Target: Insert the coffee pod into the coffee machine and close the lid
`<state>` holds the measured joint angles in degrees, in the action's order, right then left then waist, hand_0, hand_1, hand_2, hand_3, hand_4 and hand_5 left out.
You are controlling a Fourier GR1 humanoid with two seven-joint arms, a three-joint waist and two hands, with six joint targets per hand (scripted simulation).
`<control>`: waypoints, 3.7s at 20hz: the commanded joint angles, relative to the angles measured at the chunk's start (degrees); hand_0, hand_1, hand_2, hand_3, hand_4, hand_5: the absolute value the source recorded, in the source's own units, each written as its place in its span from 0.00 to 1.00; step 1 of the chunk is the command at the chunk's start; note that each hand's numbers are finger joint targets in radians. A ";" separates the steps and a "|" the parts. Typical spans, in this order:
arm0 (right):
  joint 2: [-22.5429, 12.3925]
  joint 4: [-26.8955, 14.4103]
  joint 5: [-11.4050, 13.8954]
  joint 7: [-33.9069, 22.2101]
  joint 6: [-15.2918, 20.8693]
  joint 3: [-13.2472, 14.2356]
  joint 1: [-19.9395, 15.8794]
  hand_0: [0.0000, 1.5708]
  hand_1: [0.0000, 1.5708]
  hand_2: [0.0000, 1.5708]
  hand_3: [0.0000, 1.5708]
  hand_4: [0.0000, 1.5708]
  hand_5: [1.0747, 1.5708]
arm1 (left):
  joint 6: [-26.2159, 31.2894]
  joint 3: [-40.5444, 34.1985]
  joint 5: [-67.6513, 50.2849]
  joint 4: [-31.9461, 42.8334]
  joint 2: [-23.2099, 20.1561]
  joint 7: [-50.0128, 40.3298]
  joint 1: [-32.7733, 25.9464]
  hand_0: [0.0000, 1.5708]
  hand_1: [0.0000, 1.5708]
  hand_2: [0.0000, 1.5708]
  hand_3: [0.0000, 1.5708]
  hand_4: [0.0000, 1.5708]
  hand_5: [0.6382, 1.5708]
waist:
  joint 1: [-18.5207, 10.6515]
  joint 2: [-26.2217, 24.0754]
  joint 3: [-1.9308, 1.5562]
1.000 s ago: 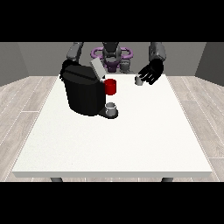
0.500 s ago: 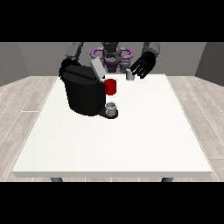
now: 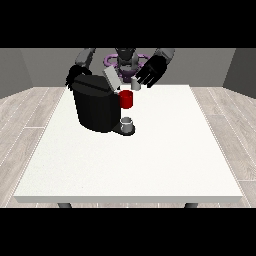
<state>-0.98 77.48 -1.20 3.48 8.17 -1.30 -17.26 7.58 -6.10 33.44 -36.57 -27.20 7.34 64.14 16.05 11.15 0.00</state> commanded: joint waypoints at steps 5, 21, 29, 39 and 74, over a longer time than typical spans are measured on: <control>-0.46 0.56 0.79 -0.54 1.79 1.32 -0.76 0.00 0.00 0.00 0.00 0.35 1.00 | 0.42 0.00 0.83 -0.22 0.19 0.65 1.66 0.81 0.81 0.83 0.79 0.31 1.00 | -0.55 1.38 -0.01; -1.84 3.01 -0.46 -2.28 1.72 3.46 -1.26 0.00 0.00 0.00 0.00 0.33 1.00 | -0.20 -0.02 2.41 1.36 1.13 1.92 1.64 0.75 0.75 0.80 0.75 0.31 1.00 | 0.83 2.63 0.01; -0.80 1.40 -0.06 -0.61 2.75 3.33 -0.65 0.00 0.00 0.00 0.00 0.34 1.00 | 0.64 0.18 3.22 1.55 1.64 0.63 2.92 0.74 0.74 0.79 0.75 0.32 1.00 | -0.10 3.52 -0.01; -2.21 0.84 -2.28 1.85 -0.47 4.67 -0.72 0.00 0.00 0.00 0.00 0.28 1.00 | -1.45 0.23 4.10 1.79 4.15 -0.42 2.15 0.78 0.78 0.81 0.74 0.31 1.00 | 0.61 4.49 -0.01; -3.29 -0.86 -2.89 -0.68 0.39 6.64 0.37 0.00 0.00 0.00 0.00 0.23 1.00 | 6.43 2.98 9.47 1.45 0.10 2.58 2.06 0.00 0.00 0.00 0.00 0.00 1.00 | -1.83 0.28 -0.02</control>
<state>-2.95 77.54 -2.71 3.31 9.83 3.82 -17.15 12.36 -3.02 42.70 -34.73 -26.31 9.99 66.05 14.96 12.68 -0.03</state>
